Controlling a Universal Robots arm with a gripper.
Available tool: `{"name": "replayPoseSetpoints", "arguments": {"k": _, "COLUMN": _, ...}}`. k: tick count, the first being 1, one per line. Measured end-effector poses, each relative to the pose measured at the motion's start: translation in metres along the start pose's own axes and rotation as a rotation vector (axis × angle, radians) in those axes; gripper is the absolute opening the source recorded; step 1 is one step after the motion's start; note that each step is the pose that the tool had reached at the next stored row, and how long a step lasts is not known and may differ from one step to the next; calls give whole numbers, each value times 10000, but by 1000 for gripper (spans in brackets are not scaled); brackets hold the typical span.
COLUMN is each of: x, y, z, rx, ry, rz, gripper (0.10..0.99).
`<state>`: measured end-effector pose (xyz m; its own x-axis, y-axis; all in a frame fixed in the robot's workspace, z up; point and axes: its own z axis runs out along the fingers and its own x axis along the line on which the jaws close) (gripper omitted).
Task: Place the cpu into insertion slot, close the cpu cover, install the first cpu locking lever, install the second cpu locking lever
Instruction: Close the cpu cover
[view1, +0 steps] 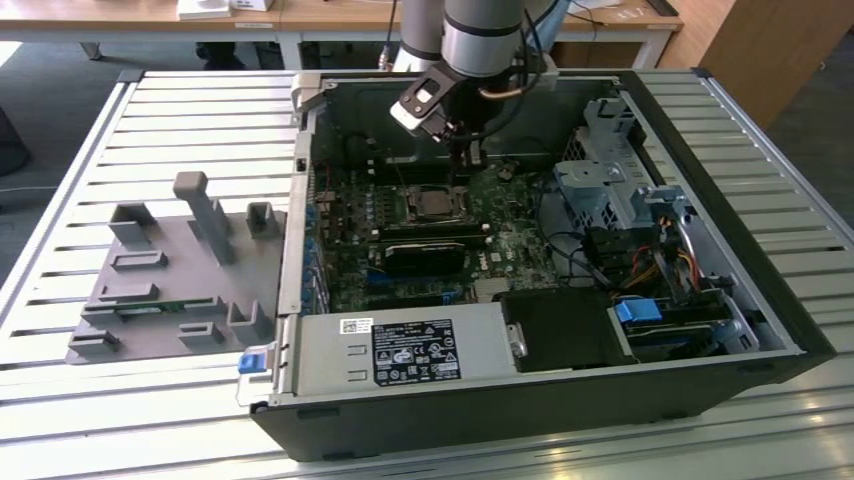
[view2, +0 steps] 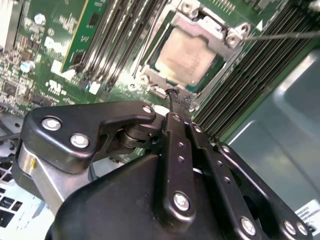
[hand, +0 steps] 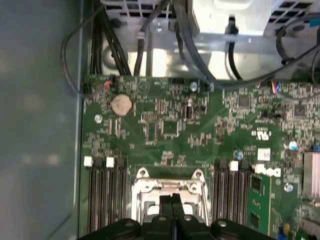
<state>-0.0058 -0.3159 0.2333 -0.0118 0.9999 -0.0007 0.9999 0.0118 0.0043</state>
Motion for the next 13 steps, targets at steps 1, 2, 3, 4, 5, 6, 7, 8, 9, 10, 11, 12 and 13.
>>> {"name": "replayPoseSetpoints", "arguments": {"k": 1, "x": 0, "y": -18, "z": 3, "rx": 0, "ry": 0, "rz": 1, "gripper": 118}}
{"name": "replayPoseSetpoints", "arguments": {"k": 2, "x": 0, "y": -35, "z": 5, "rx": 0, "ry": 0, "rz": 2, "gripper": 118}}
{"name": "replayPoseSetpoints", "arguments": {"k": 3, "x": 1, "y": -50, "z": 8, "rx": 0, "ry": 0, "rz": 2, "gripper": 118}}
{"name": "replayPoseSetpoints", "arguments": {"k": 4, "x": 1, "y": -63, "z": 10, "rx": 0, "ry": 0, "rz": 1, "gripper": 118}}
{"name": "replayPoseSetpoints", "arguments": {"k": 5, "x": 1, "y": -71, "z": 13, "rx": 0, "ry": 1, "rz": 1, "gripper": 118}}
{"name": "replayPoseSetpoints", "arguments": {"k": 6, "x": 1, "y": -75, "z": 14, "rx": 1, "ry": -1, "rz": 1, "gripper": 118}}
{"name": "replayPoseSetpoints", "arguments": {"k": 7, "x": 1, "y": -77, "z": 14, "rx": 2, "ry": -2, "rz": 0, "gripper": 118}}
{"name": "replayPoseSetpoints", "arguments": {"k": 8, "x": 1, "y": -79, "z": 14, "rx": 1, "ry": -2, "rz": 1, "gripper": 118}}
{"name": "replayPoseSetpoints", "arguments": {"k": 9, "x": 1, "y": -82, "z": 15, "rx": 1, "ry": -1, "rz": 1, "gripper": 118}}
{"name": "replayPoseSetpoints", "arguments": {"k": 10, "x": 1, "y": -86, "z": 17, "rx": 0, "ry": 0, "rz": 0, "gripper": 118}}
{"name": "replayPoseSetpoints", "arguments": {"k": 11, "x": 1, "y": -93, "z": 18, "rx": -1, "ry": 1, "rz": 0, "gripper": 118}}
{"name": "replayPoseSetpoints", "arguments": {"k": 12, "x": 1, "y": -107, "z": 20, "rx": 0, "ry": 1, "rz": 1, "gripper": 118}}
{"name": "replayPoseSetpoints", "arguments": {"k": 13, "x": 1, "y": -126, "z": 21, "rx": 0, "ry": 0, "rz": 1, "gripper": 118}}
